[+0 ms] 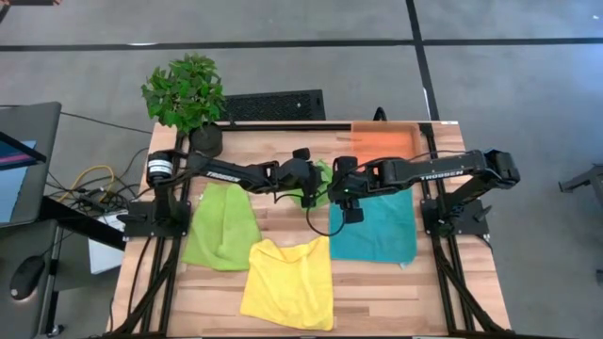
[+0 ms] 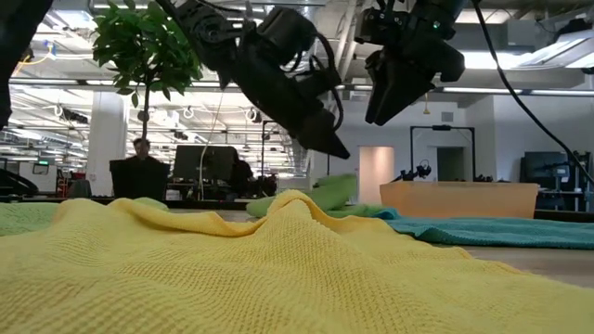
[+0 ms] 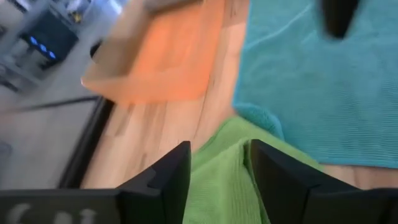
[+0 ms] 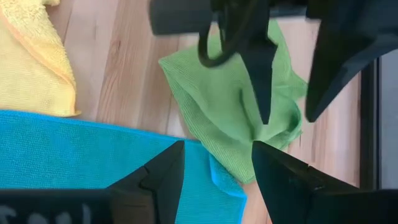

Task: Fold microfiber towels
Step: Fold the green microfiber towel

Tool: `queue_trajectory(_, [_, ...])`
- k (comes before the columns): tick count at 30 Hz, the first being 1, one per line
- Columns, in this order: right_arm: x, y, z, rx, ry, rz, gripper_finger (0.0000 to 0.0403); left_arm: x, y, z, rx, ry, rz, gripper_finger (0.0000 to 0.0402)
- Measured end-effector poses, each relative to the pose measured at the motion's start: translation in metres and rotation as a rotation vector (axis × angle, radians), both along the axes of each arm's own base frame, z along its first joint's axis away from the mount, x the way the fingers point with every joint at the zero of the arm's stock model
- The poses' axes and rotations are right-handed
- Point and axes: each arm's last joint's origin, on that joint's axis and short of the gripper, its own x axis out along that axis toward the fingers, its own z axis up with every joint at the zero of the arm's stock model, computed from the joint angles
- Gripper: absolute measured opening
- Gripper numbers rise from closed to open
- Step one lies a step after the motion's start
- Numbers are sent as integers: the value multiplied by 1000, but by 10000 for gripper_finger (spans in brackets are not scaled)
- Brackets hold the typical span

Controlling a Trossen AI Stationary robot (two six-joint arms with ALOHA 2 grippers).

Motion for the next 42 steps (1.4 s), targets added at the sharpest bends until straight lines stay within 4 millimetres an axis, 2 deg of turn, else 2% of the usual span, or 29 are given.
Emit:
queue_trajectory(5, [0, 0, 0, 0, 1, 0, 211, -7, -10, 21, 63, -13, 41, 164])
queue_trajectory(9, [-1, 0, 0, -1, 12, -1, 211, -23, -15, 25, 8, 113, 72, 164])
queue_trajectory(12, [-2, 0, -1, -2, 22, 0, 211, -26, -13, 20, -57, 146, 82, 165])
queue_trajectory(19, [-2, 2, -1, -3, 20, 7, 211, -10, -3, -25, -96, 187, 88, 165])
queue_trajectory(22, [-2, 4, -1, -3, 23, 13, 211, -7, 0, -34, -95, 202, 97, 165])
queue_trajectory(31, [-2, 3, -1, -7, 24, 18, 211, -2, 11, -27, -8, 142, 131, 165])
queue_trajectory(37, [-2, 3, -1, -5, 23, 15, 211, 10, 18, -46, 35, 99, 79, 165])
queue_trajectory(42, [-2, 3, -1, 0, 25, 6, 211, 16, 17, -39, 70, 72, 145, 165])
